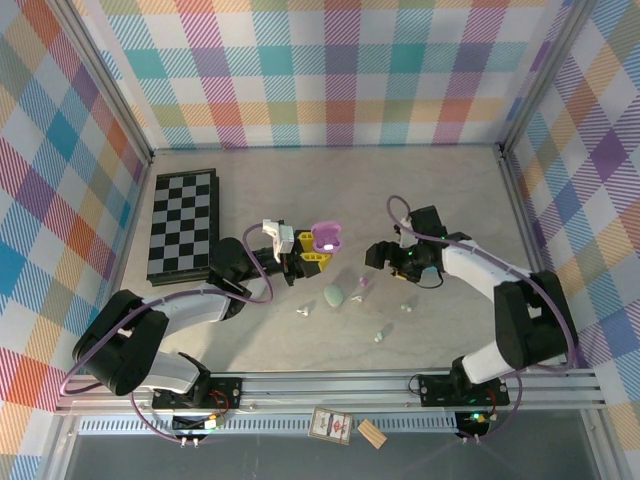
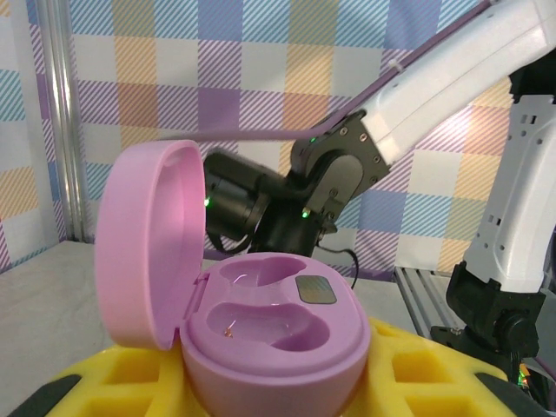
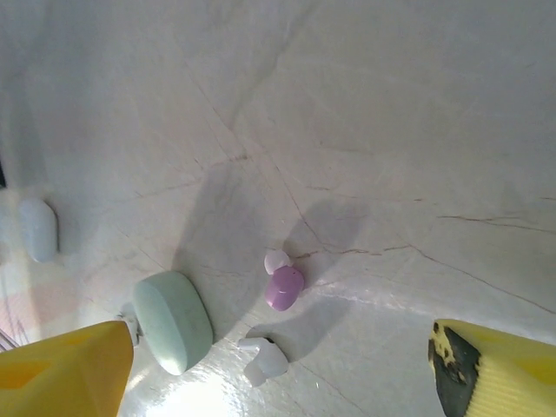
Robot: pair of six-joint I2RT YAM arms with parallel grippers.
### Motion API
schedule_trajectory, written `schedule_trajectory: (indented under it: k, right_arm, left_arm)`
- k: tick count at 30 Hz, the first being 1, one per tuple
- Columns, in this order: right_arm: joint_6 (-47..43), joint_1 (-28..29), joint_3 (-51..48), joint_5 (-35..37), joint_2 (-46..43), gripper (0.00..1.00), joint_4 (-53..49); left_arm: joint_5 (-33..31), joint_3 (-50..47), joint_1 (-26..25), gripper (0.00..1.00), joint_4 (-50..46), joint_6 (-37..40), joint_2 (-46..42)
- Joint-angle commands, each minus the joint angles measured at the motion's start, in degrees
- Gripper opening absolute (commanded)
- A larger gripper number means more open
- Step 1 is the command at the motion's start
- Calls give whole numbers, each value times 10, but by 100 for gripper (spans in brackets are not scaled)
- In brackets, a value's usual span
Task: Insert the wireless bluetooth earbuds into the charging case
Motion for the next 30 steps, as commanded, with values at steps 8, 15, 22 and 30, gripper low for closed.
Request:
schedule_trajectory:
  k: [8,15,22,30]
  right_arm:
    - [-39,69,102,-7,119,87,21]
    - [-39,73,106,-15,161,85,34]
    - [-34,76,54,-34,132,82,44]
    - [-24,85,-3,-45,87,79,59]
  left_arm:
    - [13,2,6,32,-8,11,-25]
    - [11,-2,6,32,-27,18,-39]
    - [8,-3,6,32,-61,38,-55]
    - [10,1,6,32,-57,35,-49]
